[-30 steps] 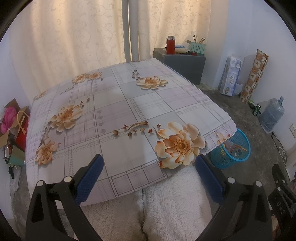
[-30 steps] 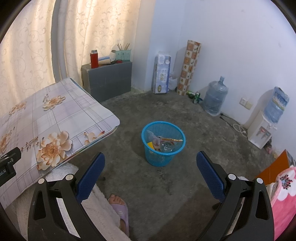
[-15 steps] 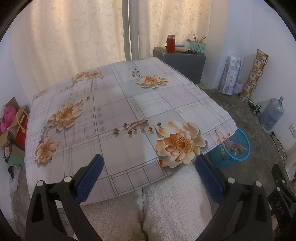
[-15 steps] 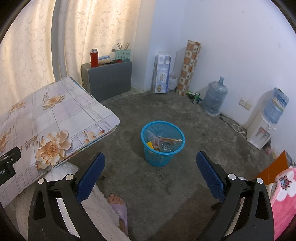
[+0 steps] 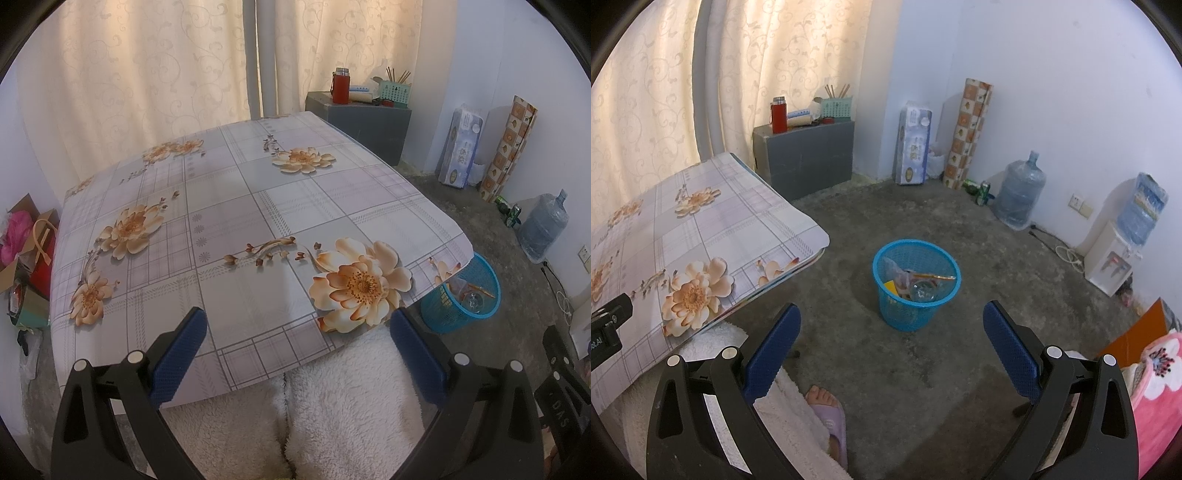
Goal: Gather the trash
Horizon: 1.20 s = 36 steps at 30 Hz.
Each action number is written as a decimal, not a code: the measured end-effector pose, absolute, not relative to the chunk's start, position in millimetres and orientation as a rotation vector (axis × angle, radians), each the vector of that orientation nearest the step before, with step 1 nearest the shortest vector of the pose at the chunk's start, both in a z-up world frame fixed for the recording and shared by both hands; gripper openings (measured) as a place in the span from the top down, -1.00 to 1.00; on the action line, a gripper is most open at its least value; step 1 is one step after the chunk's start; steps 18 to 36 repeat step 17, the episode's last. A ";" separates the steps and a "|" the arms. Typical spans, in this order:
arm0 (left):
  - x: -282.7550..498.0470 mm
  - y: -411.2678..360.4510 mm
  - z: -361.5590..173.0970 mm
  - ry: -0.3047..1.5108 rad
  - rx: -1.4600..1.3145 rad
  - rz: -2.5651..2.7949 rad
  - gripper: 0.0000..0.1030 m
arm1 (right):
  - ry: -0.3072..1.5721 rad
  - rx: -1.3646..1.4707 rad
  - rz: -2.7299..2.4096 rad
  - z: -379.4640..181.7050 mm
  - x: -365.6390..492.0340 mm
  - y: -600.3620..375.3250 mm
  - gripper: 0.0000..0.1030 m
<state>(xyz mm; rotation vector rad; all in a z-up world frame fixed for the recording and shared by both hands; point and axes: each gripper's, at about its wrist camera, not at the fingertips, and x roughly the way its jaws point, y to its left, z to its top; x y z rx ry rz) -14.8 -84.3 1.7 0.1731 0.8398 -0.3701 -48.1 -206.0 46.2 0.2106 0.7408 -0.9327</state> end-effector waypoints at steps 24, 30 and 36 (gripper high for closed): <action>-15.1 -84.2 2.3 0.843 0.172 -0.370 -0.89 | 0.740 0.211 -0.931 46.4 -48.3 -206.9 -0.84; -15.1 -84.2 2.3 0.843 0.172 -0.370 -0.89 | 0.740 0.211 -0.931 46.4 -48.3 -206.9 -0.84; -15.1 -84.2 2.3 0.843 0.172 -0.370 -0.89 | 0.740 0.211 -0.931 46.4 -48.3 -206.9 -0.84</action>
